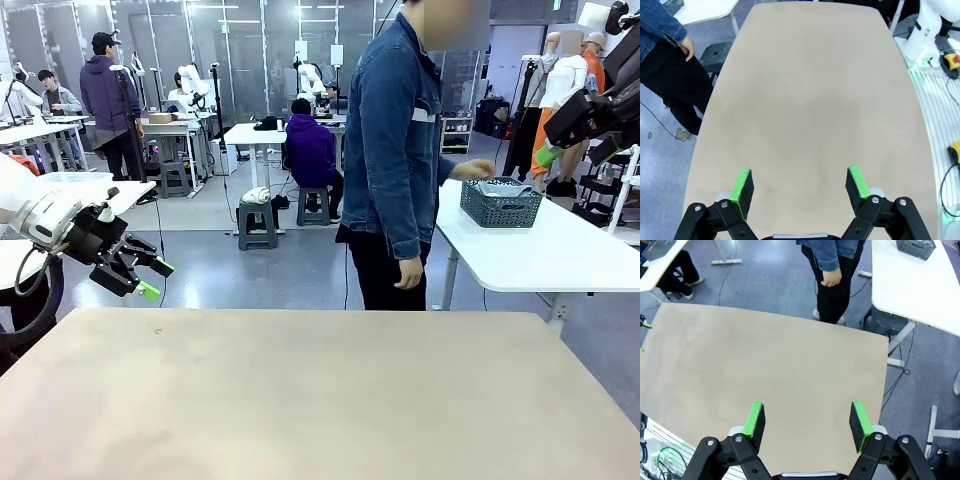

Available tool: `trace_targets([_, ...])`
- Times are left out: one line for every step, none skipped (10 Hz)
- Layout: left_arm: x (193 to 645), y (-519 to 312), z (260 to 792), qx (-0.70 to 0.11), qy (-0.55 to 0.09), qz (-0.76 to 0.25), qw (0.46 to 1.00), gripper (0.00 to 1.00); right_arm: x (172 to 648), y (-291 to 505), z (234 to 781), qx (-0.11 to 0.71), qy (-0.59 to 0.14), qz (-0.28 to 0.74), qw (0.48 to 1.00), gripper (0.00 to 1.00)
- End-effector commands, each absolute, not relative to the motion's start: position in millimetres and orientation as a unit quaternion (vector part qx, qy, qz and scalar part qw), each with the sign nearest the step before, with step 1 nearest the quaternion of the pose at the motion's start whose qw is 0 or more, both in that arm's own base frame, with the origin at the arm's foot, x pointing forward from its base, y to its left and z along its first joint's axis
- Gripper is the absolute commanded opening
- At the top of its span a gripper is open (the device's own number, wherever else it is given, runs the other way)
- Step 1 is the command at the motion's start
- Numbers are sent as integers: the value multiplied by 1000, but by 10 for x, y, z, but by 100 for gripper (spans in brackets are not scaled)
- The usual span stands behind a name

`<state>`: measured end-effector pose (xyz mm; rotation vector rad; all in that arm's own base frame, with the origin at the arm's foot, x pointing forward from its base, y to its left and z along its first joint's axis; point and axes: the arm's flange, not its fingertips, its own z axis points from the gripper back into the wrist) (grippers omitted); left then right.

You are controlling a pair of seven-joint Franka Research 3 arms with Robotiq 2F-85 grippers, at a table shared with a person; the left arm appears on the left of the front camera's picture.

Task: Fold the towels and place them in the basket.
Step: Stack the folded Towel with hook on the right side of the table.

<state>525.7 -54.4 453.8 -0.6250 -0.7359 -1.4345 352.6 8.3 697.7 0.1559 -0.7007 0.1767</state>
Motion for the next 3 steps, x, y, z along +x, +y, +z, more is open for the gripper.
trace_targets([5250,-542,4556,-274,-325,-631,648,94,3513,77,6982,76,-344,86,932,85])
trace_targets([5250,-542,4556,-274,-325,-631,648,94,3513,77,6982,76,-344,86,932,85])
trace_targets([5250,-542,4556,-274,-325,-631,648,94,3513,77,6982,76,-344,86,932,85])
